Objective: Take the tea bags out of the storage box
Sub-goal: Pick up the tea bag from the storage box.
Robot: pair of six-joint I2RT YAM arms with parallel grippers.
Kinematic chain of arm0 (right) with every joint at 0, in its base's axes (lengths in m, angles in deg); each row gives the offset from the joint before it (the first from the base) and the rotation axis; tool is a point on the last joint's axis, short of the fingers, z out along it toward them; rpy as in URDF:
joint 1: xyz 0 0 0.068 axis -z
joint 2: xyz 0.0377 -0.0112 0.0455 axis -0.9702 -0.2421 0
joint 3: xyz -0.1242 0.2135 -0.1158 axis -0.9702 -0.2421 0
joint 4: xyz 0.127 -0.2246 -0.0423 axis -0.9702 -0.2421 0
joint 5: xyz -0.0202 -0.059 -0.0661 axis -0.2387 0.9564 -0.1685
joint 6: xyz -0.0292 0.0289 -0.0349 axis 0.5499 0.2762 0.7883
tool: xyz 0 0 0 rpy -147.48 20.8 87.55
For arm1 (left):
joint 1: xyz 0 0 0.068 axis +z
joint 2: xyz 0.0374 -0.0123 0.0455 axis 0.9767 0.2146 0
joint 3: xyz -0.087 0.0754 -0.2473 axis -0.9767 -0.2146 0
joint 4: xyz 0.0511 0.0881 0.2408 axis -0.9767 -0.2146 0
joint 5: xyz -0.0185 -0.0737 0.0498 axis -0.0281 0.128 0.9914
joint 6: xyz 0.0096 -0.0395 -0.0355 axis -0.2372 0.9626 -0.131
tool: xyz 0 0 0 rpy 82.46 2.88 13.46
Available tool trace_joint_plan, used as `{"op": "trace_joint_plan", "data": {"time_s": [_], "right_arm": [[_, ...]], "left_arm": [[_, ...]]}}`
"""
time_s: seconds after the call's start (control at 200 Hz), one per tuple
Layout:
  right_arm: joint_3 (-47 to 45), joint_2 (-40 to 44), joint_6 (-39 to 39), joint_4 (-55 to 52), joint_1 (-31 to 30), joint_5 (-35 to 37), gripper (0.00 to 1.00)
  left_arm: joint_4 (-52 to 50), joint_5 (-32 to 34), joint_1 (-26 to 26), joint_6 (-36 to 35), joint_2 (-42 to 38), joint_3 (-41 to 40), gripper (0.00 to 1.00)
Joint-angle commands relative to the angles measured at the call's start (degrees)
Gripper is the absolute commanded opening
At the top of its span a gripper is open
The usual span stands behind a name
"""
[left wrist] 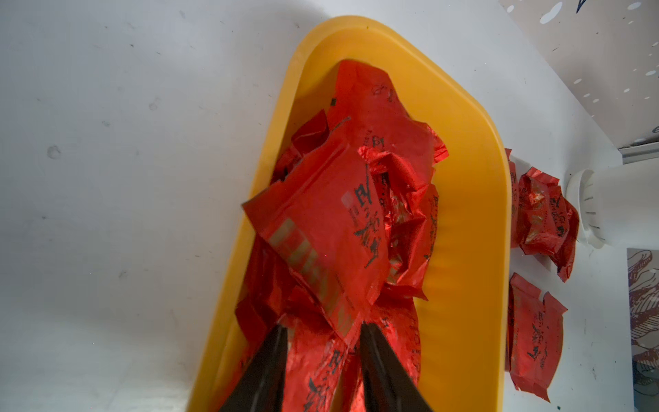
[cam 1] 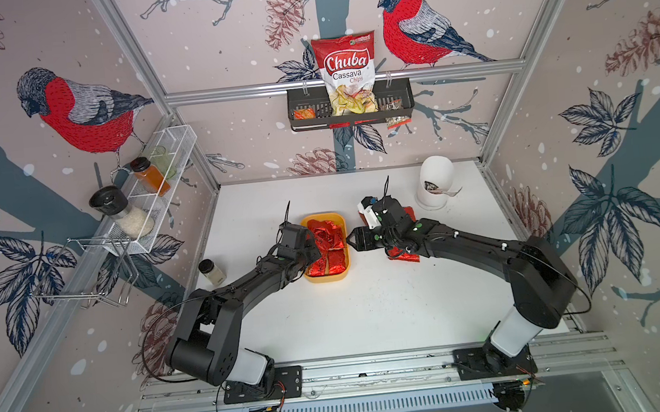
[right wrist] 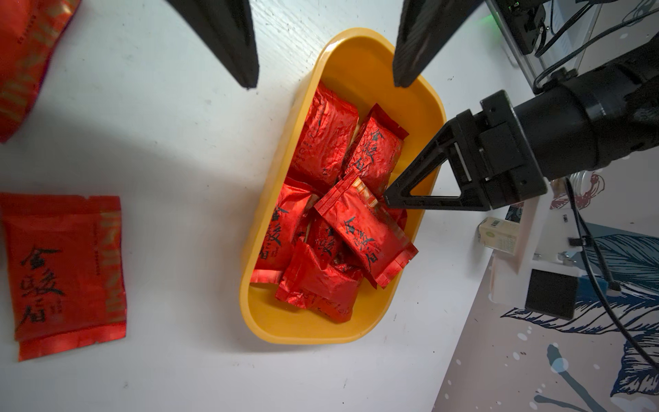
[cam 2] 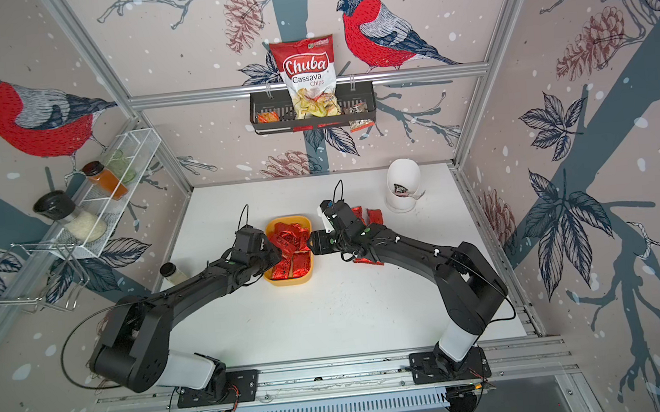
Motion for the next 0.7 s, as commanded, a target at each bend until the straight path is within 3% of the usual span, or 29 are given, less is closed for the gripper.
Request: {"op": "trace_joint_plan", "data": {"time_s": [0.0, 0.24, 0.355, 0.455, 0.695], "right_arm": [[-0.2, 0.4, 0.1, 1.2, 0.4, -0.5, 0.65], [-0.2, 0.5, 0.3, 0.8, 0.8, -0.7, 0.65], [-0.5, 1.0, 0.4, 0.6, 1.1, -0.6, 0.65], [-0.9, 1.6, 0.5, 0.4, 1.3, -0.6, 0.65], [-1.6, 3.5, 0.5, 0.0, 2.0, -0.3, 0.65]], "left_arm": [[3.0, 1.6, 0.1, 0.0, 1.1, 1.0, 0.39], [3.5, 2.4, 0.4, -0.8, 4.8, 3.4, 0.35], [4.2, 2.3, 0.5, -1.0, 5.8, 3.8, 0.21], [4.1, 2.6, 0.4, -1.1, 5.5, 3.9, 0.0], [1.8, 1.8, 0.4, -1.9, 1.2, 3.1, 0.0]]}}
